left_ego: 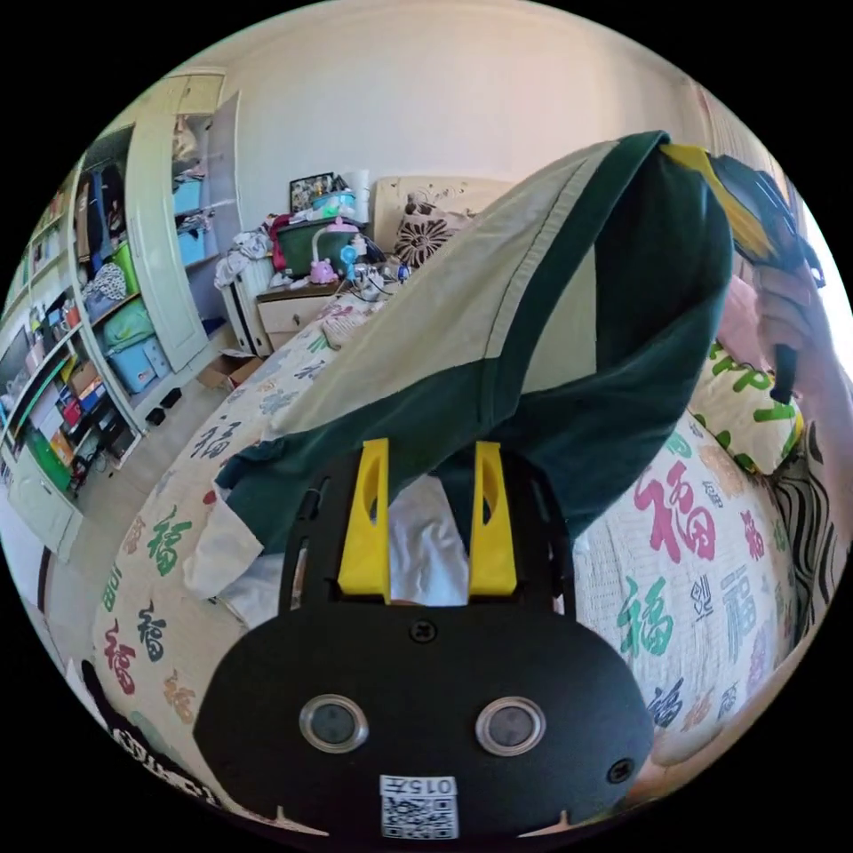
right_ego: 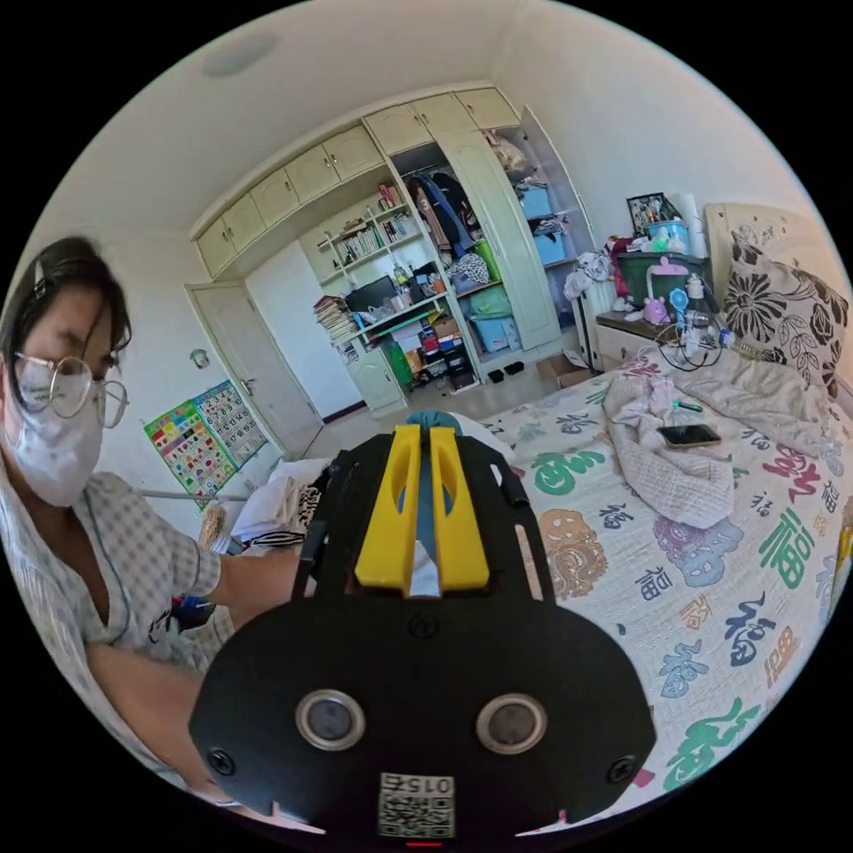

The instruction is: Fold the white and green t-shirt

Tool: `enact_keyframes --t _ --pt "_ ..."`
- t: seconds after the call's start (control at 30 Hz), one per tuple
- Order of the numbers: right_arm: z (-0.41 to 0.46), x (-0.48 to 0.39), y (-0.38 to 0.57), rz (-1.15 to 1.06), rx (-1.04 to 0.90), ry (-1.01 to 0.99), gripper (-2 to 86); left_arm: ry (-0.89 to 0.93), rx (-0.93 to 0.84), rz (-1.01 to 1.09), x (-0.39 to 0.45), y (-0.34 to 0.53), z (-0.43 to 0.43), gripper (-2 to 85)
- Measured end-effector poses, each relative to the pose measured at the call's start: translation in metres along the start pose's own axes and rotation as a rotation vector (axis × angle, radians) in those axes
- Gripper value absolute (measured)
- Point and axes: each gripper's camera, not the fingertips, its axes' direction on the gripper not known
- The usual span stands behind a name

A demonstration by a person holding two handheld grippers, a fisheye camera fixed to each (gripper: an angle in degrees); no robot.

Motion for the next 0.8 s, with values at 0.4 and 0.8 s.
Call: enact_keyframes --t 0.4,0.8 --pt "-0.157 -0.122 -0.003 -0.078 0.066 0.113 0.0 -0.210 0.305 -0.179 0.017 0.023 -0.324 -0.2" --pt "-0.266 -0.233 -0.005 -0.146 0.580 0.142 0.4 -0.425 0.758 -0.154 0.107 0.046 -0.596 -0.3"
